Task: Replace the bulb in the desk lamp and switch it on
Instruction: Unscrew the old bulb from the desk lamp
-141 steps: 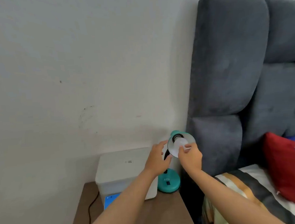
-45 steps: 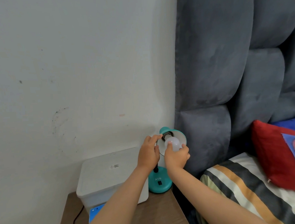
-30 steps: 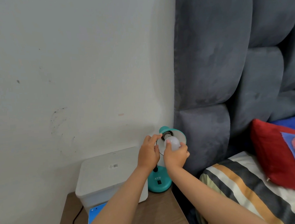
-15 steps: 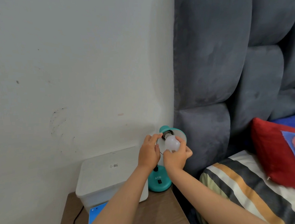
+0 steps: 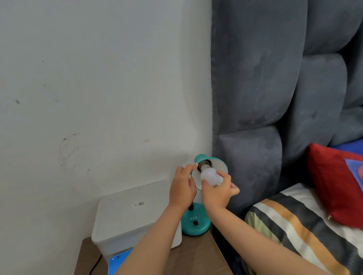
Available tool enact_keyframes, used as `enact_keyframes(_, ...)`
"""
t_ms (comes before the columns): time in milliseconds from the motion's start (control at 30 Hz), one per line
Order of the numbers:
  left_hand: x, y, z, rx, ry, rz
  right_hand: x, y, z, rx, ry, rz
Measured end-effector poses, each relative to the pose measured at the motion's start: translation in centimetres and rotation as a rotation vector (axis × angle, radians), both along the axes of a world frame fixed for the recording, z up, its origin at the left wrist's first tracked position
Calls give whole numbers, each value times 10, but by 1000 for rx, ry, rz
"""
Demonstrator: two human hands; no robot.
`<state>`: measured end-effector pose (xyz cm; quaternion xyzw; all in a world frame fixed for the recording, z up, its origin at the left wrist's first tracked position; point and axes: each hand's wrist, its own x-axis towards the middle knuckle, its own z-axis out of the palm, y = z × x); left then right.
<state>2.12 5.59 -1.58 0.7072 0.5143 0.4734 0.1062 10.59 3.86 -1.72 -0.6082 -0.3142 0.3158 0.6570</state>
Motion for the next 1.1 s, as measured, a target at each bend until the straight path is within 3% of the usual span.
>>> enact_keyframes(833, 6, 0, -3, 39, -82, 32, 9, 4, 5, -27, 35, 46)
enact_keyframes(1100, 8, -1, -4, 40, -141, 55, 11, 0, 6, 6, -41, 61)
